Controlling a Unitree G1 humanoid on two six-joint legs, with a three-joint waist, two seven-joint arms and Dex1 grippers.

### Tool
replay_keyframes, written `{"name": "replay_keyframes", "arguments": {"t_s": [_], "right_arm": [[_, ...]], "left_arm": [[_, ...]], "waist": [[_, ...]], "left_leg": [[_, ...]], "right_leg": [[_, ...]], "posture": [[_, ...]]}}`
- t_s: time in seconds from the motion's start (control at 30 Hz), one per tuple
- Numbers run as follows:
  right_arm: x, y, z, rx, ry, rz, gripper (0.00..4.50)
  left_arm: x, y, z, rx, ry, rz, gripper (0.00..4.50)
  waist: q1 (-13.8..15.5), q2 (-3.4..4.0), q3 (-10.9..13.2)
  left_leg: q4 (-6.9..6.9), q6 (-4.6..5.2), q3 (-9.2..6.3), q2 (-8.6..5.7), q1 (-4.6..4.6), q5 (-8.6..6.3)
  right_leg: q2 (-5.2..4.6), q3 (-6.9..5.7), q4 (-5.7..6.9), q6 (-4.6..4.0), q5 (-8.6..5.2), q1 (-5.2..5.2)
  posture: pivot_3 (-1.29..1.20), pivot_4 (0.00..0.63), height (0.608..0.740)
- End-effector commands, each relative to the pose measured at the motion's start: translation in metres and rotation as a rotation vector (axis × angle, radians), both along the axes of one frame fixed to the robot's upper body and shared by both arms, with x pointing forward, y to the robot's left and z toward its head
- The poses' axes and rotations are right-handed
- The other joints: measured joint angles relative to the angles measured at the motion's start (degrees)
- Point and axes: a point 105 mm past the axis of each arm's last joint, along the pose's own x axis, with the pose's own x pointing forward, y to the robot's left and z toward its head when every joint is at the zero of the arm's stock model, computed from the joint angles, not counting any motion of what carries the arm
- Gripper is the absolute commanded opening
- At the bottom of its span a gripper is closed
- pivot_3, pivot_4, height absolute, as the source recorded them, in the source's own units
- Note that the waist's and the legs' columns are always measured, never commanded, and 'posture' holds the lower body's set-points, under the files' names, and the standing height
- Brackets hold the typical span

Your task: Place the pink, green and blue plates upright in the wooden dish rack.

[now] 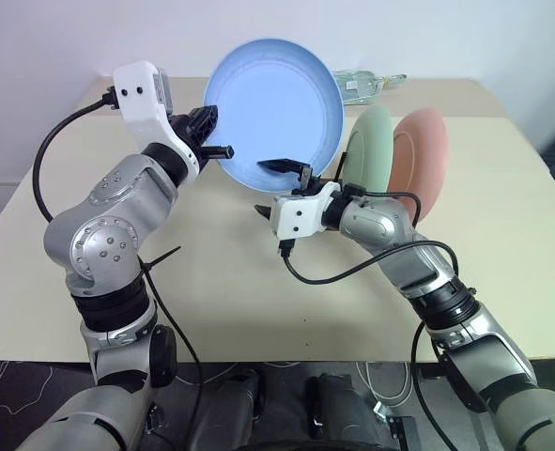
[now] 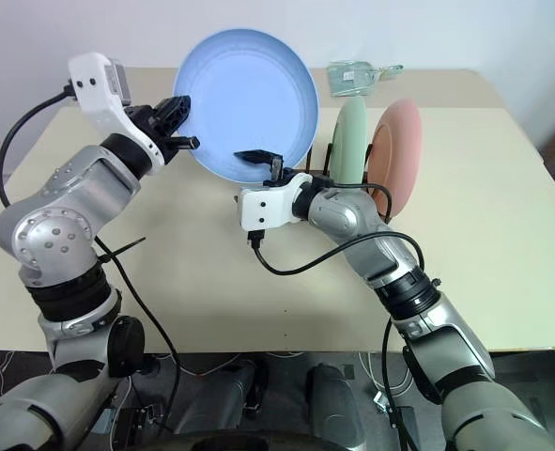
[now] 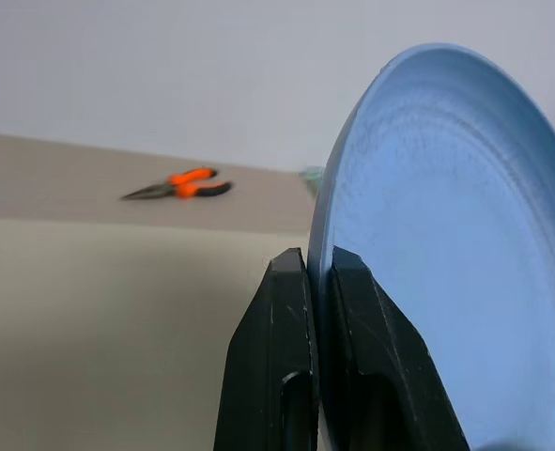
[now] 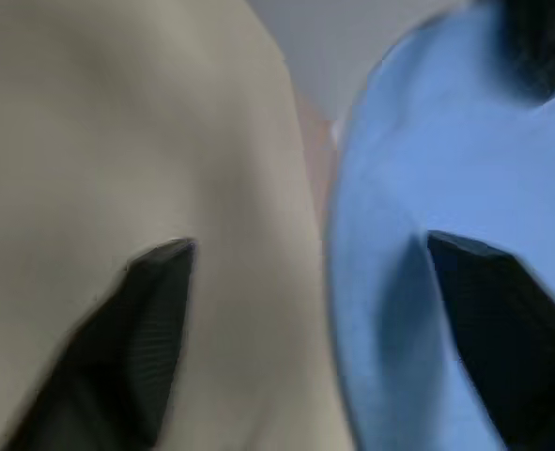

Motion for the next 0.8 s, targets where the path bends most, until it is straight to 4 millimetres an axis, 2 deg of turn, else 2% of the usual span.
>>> {"name": "replay_keyframes", "arguments": {"t_s": [0.03, 0.13, 0.17, 0.23, 0.27, 0.33, 0.4, 0.43, 0.47, 0.53, 0.6, 0.67, 0.7, 0.8], "right_arm": [[0.002, 0.001, 0.014, 0.024, -0.058, -0.007, 2.14], [0.005, -0.001, 0.015, 0.022, -0.07, -0.022, 0.49], [0.006, -0.002, 0.017, 0.023, -0.079, -0.026, 0.03], [0.006, -0.002, 0.019, 0.025, -0.094, -0.026, 0.0], [0.005, -0.002, 0.02, 0.023, -0.104, -0.024, 0.0], [0.005, -0.001, 0.021, 0.021, -0.118, -0.021, 0.0], [0.004, -0.001, 0.021, 0.021, -0.122, -0.02, 0.0], [0.003, -0.001, 0.023, 0.032, -0.123, -0.019, 0.0], [0.003, -0.001, 0.024, 0.041, -0.124, -0.019, 0.0], [0.001, -0.004, 0.033, 0.126, -0.112, -0.025, 0.0], [-0.007, -0.011, 0.055, 0.306, -0.08, 0.003, 0.0], [-0.017, -0.016, 0.068, 0.432, -0.035, 0.047, 0.0], [-0.021, -0.017, 0.072, 0.469, -0.014, 0.064, 0.0], [-0.036, -0.027, 0.088, 0.735, 0.194, 0.137, 0.0]], "left_arm": [[-0.01, -0.002, 0.015, -0.017, -0.061, -0.024, 0.0], [-0.01, -0.001, 0.012, -0.033, -0.051, -0.029, 0.0], [-0.01, -0.001, 0.012, -0.043, -0.053, -0.034, 0.34], [-0.012, -0.002, 0.017, -0.081, -0.073, -0.056, 1.0], [-0.014, -0.001, 0.025, -0.124, -0.112, -0.062, 1.54], [-0.019, 0.01, 0.048, -0.258, -0.217, -0.042, 2.57], [-0.022, 0.019, 0.061, -0.353, -0.27, -0.025, 3.61], [-0.022, 0.036, 0.069, -0.387, -0.314, 0.046, 4.12], [-0.022, 0.048, 0.075, -0.406, -0.346, 0.099, 4.46], [-0.022, 0.085, 0.079, -0.326, -0.418, 0.291, 4.46], [-0.016, 0.105, 0.056, -0.024, -0.388, 0.434, 4.46], [-0.011, 0.112, 0.029, 0.153, -0.334, 0.465, 4.46], [-0.01, 0.112, 0.02, 0.2, -0.324, 0.463, 4.46], [-0.007, 0.098, -0.033, 0.357, -0.234, 0.368, 4.46]], "waist": [[0.1, -0.01, 0.0], [0.1, -0.01, 0.0], [0.0, -0.01, 0.0], [0.2, -0.02, 0.0], [0.3, -0.03, 0.0], [0.4, -0.08, 0.1], [0.3, -0.14, 0.1], [0.3, -0.14, 0.1], [0.1, -0.14, 0.1], [-0.3, -0.13, 0.1], [-1.0, -0.09, 0.1], [-1.1, -0.02, 0.0], [-0.8, -0.07, 0.1], [-0.1, -0.12, 0.0]], "left_leg": [[0.0, 0.0, 0.0, 0.0, 0.0, 0.0], [0.01, -0.01, 0.0, 0.0, 0.0, 0.0], [0.0, -0.01, 0.0, 0.0, 0.0, 0.0], [0.01, -0.02, -0.01, 0.01, 0.0, 0.01], [0.02, -0.02, -0.01, 0.01, 0.0, 0.01], [0.05, -0.02, -0.02, -0.01, 0.0, 0.01], [0.06, -0.02, -0.01, -0.01, -0.02, 0.01], [0.04, -0.02, -0.01, 0.0, -0.02, 0.0], [0.03, -0.03, -0.01, 0.0, -0.01, 0.01], [-0.02, -0.06, 0.01, 0.02, 0.01, 0.03], [-0.11, -0.13, 0.0, 0.06, 0.04, 0.08], [-0.45, -0.14, 0.03, 0.03, 0.24, 0.14], [-0.48, -0.13, 0.04, 0.02, 0.29, 0.15], [-0.44, -0.14, -0.15, 0.07, 0.31, 0.08]], "right_leg": [[0.01, 0.0, 0.0, 0.0, 0.0, 0.0], [0.01, 0.0, 0.0, 0.0, 0.0, 0.0], [0.01, 0.0, 0.0, 0.0, 0.0, 0.0], [0.03, 0.0, 0.0, -0.01, 0.0, -0.01], [0.03, 0.0, 0.0, -0.01, 0.01, 0.0], [0.0, -0.01, -0.02, 0.0, 0.01, 0.0], [0.0, -0.01, -0.02, 0.0, 0.01, 0.01], [0.01, -0.01, -0.02, 0.0, 0.01, 0.01], [0.01, -0.01, -0.02, -0.01, 0.01, 0.01], [0.04, 0.01, -0.01, -0.03, 0.02, 0.0], [0.15, 0.08, 0.0, -0.12, 0.07, -0.06], [0.2, 0.36, -0.01, -0.18, 0.1, -0.08], [0.22, 0.39, -0.01, -0.19, 0.09, -0.06], [0.3, 0.32, -0.2, -0.25, 0.14, -0.09]], "posture": [[0.0, 0.15, 0.726], [0.0, 0.15, 0.726], [0.0, 0.15, 0.726], [0.0, 0.15, 0.726], [0.0, 0.15, 0.726], [0.0, 0.15, 0.726], [0.0, 0.15, 0.726], [0.0, 0.15, 0.726], [0.0, 0.15, 0.726], [0.0, 0.15, 0.726], [0.0, 0.15, 0.726], [0.0, 0.15, 0.726], [0.0, 0.15, 0.726], [0.0, 0.15, 0.726]]}}
